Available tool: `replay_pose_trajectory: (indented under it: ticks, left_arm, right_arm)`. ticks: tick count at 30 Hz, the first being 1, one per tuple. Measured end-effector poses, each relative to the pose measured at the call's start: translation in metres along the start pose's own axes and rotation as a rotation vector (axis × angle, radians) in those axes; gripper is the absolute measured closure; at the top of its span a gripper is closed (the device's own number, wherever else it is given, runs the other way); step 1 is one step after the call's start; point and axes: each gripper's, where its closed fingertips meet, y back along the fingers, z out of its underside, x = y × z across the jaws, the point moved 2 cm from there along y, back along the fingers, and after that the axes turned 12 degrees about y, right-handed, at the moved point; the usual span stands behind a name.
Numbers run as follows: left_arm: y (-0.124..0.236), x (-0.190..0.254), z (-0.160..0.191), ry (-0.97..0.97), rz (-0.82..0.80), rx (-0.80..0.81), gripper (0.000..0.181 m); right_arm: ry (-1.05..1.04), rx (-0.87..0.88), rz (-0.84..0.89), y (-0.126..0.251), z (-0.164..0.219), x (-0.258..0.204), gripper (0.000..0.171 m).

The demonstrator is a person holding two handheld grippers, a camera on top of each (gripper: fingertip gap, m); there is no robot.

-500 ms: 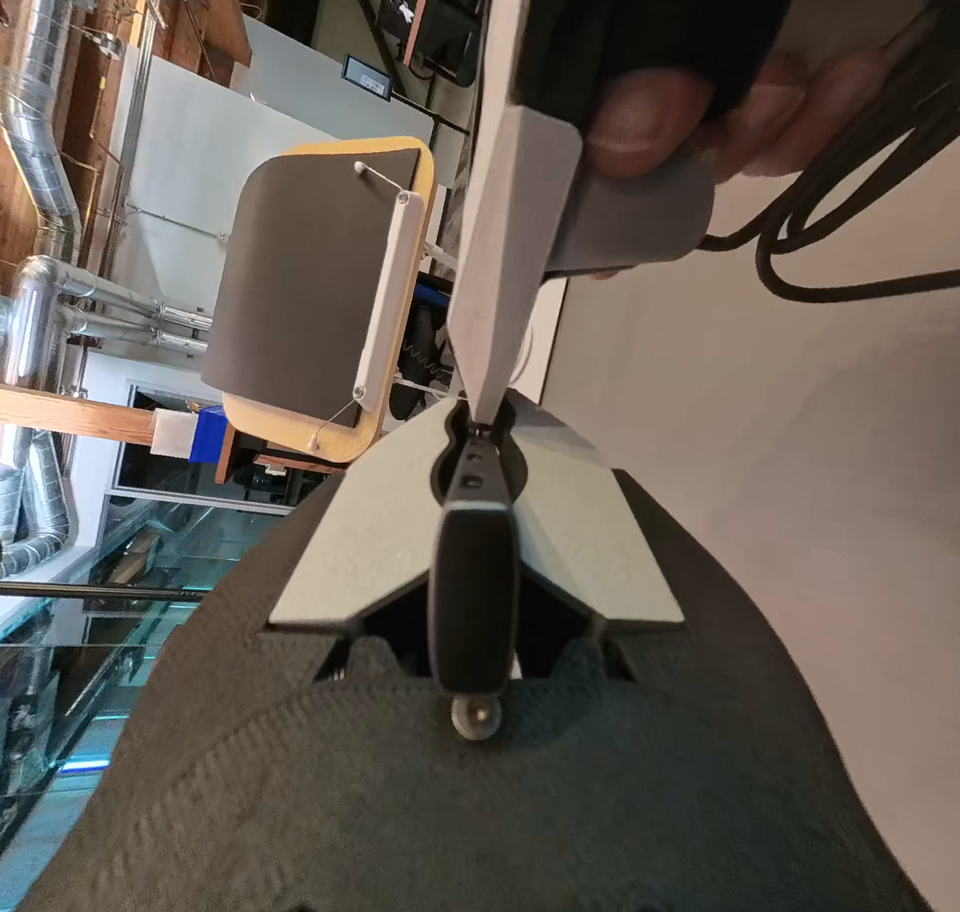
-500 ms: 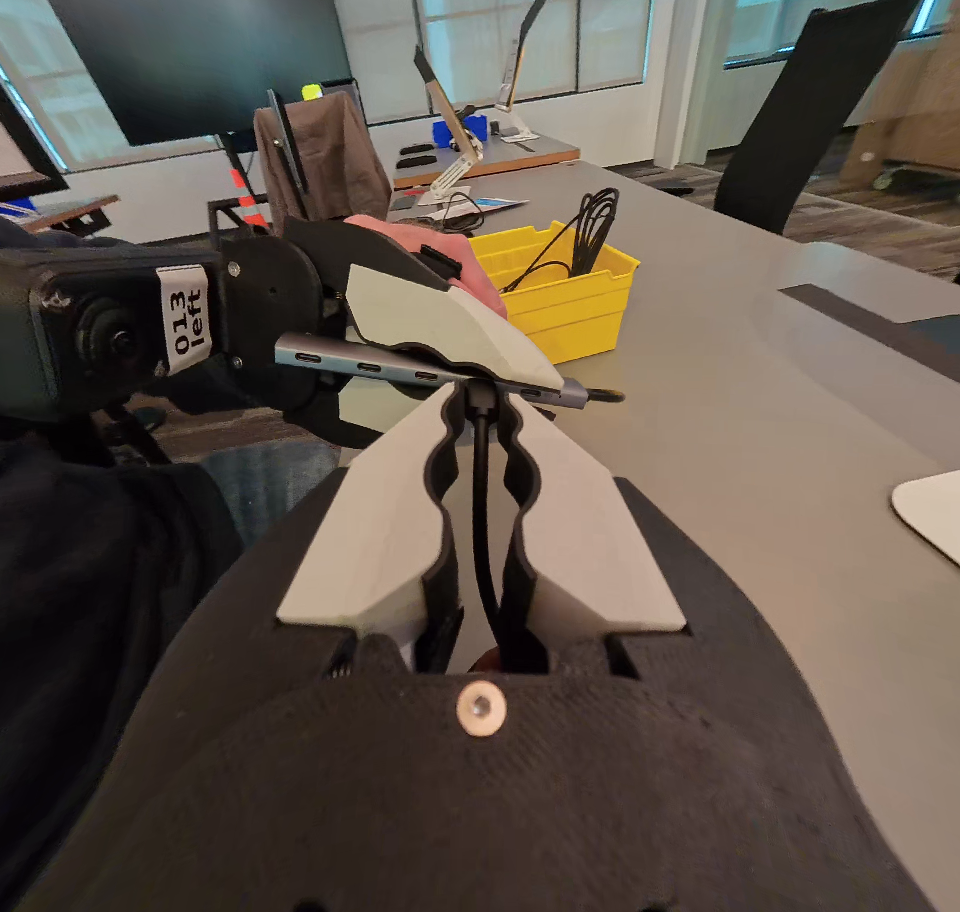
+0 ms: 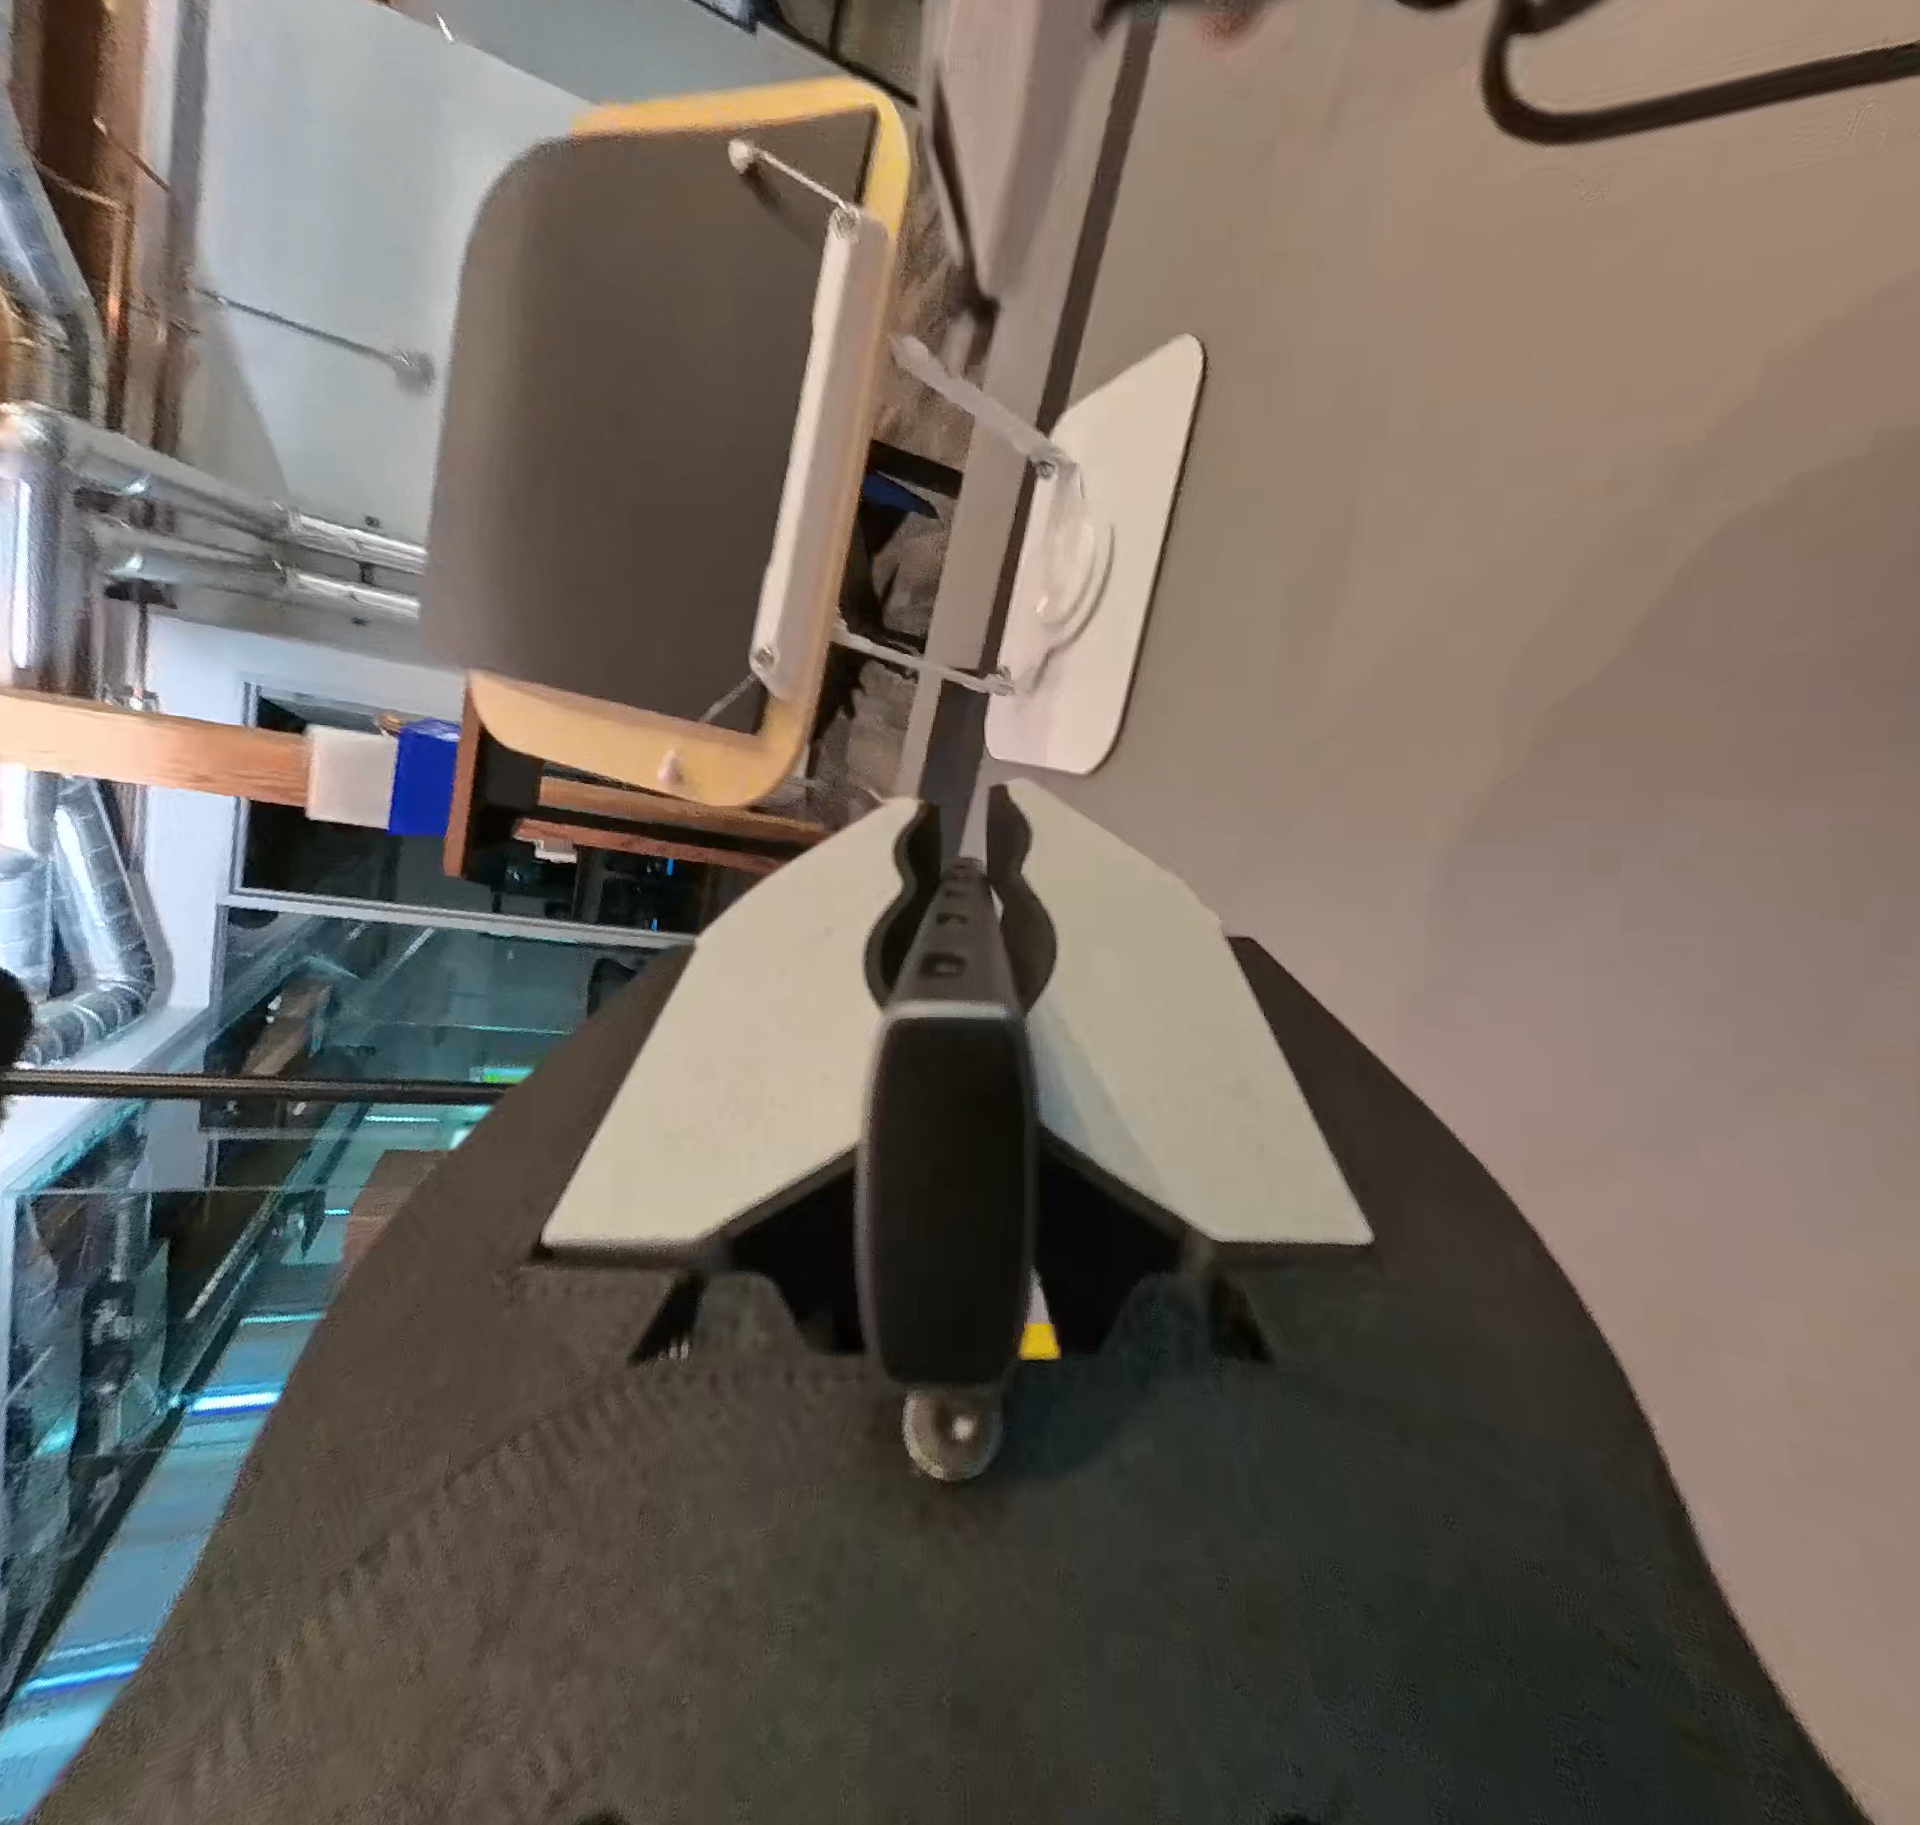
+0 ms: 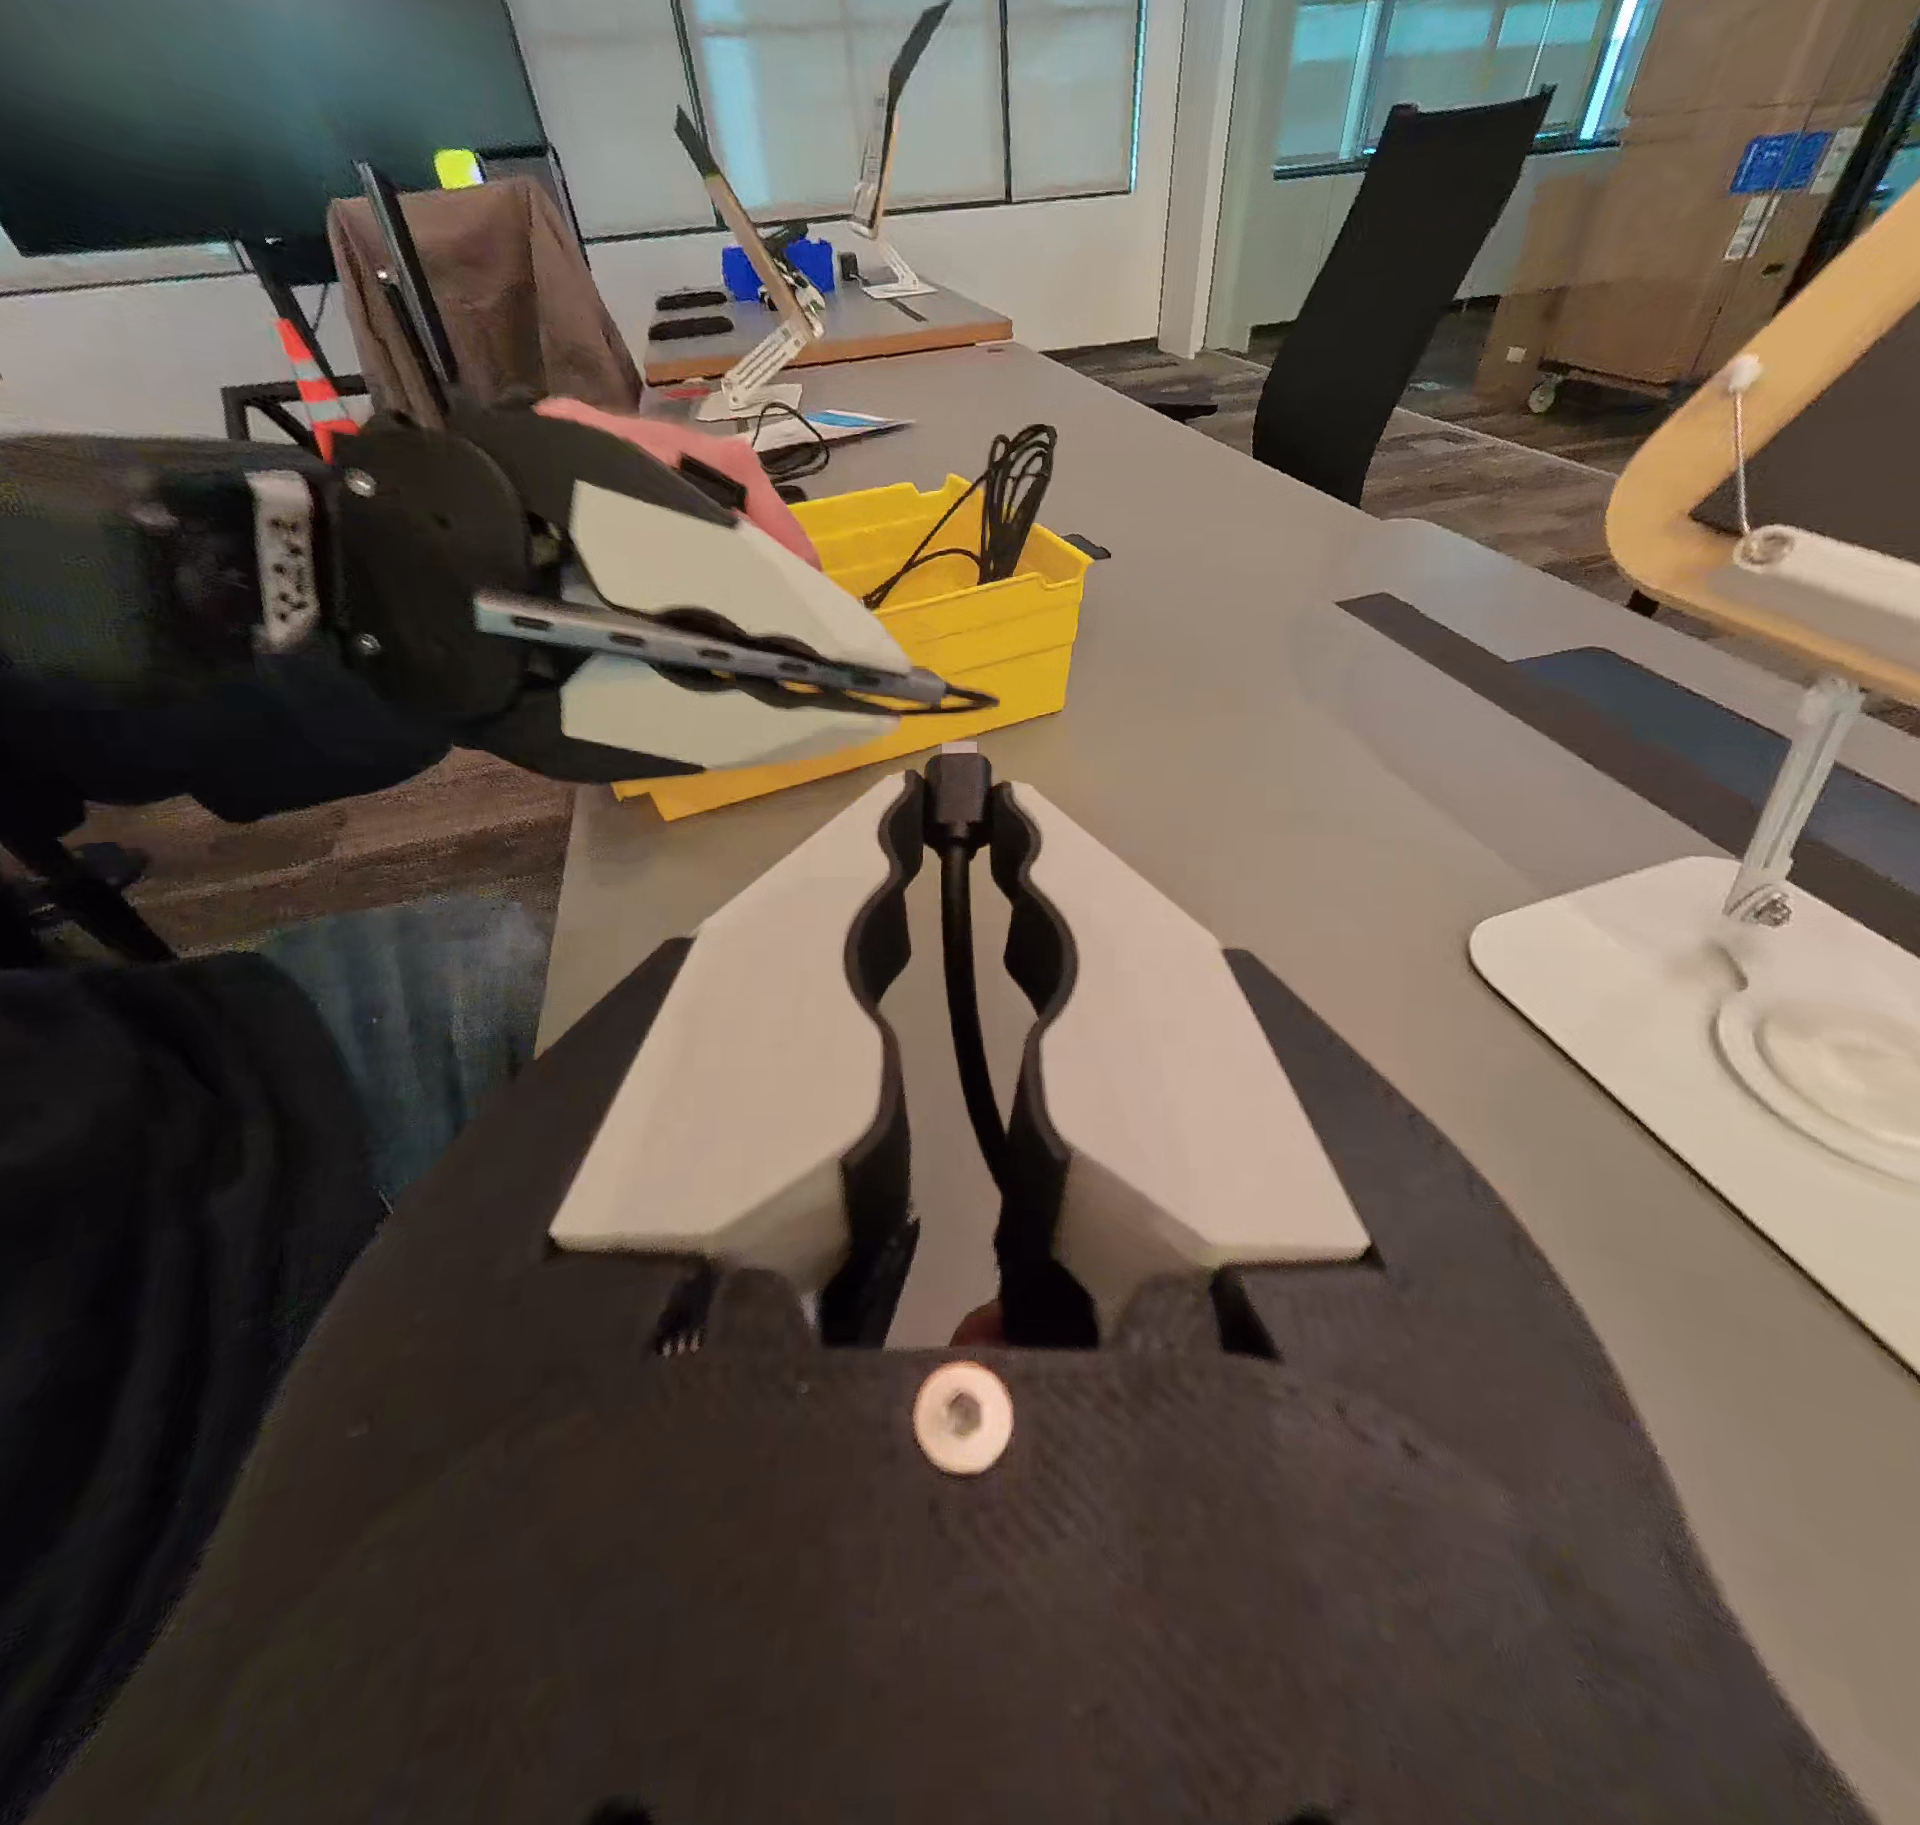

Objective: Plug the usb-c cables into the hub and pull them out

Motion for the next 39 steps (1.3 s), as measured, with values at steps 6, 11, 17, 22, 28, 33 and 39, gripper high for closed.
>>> replay_pose_trajectory:
  ticks: [6, 11, 17, 22, 28, 33, 39]
  left_arm:
    - [0.001, 0.022, 0.018, 0.071, 0.057, -0.025, 0.172]
    - [-0.001, 0.019, 0.023, 0.105, 0.062, -0.029, 0.172]
    - [-0.001, 0.019, 0.025, 0.1, 0.059, -0.034, 0.171]
    - [-0.003, 0.02, 0.026, 0.109, 0.063, -0.035, 0.171]
    - [-0.001, 0.019, 0.029, 0.104, 0.061, -0.049, 0.171]
    - [-0.004, 0.023, 0.035, 0.113, 0.076, -0.056, 0.171]
    - [-0.005, 0.029, 0.036, 0.106, 0.096, -0.058, 0.171]
  right_arm:
    - [0.095, -0.093, 0.089, 0.034, -0.023, 0.006, 0.162]
    - [0.162, -0.132, 0.249, 0.1, -0.061, 0.03, 0.162]
    - [0.199, -0.16, 0.551, 0.212, -0.091, 0.074, 0.161]
    - [0.168, -0.196, 0.798, 0.286, -0.083, 0.122, 0.162]
    - [0.094, -0.169, 0.904, 0.329, -0.066, 0.14, 0.162]
    - [0.001, -0.201, 1.051, 0.346, -0.005, 0.131, 0.162]
    - [-0.044, -0.464, 1.123, 0.356, 0.093, 0.106, 0.161]
